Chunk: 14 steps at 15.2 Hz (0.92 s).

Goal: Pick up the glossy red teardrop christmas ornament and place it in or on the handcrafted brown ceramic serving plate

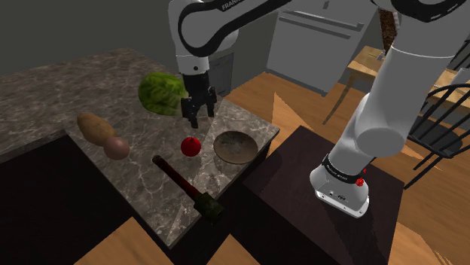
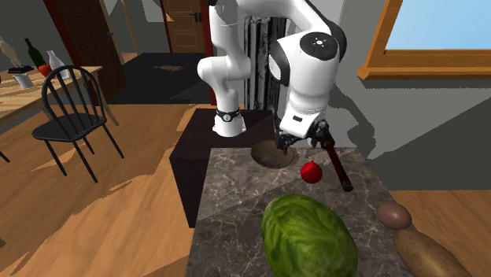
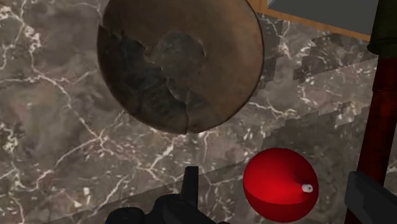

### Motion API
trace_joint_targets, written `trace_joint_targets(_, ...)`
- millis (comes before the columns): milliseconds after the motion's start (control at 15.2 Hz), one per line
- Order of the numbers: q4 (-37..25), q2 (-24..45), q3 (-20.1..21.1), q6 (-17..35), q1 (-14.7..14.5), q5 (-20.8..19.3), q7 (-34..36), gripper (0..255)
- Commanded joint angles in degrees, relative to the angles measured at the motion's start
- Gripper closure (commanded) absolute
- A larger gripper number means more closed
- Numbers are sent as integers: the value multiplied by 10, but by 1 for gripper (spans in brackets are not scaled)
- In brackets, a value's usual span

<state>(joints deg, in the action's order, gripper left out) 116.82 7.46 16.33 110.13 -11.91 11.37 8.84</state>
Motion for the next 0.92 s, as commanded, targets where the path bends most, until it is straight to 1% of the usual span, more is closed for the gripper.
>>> trace_joint_targets(0,-30,45,7,8,-12,-5,15,0)
trace_joint_targets(198,-76,110,14,14,-29,-13,32,0)
trace_joint_targets(264,-78,112,14,14,-30,-13,33,0)
trace_joint_targets(726,-38,127,16,70,-37,-12,32,0)
trace_joint_targets(858,-38,127,16,70,-37,-12,32,0)
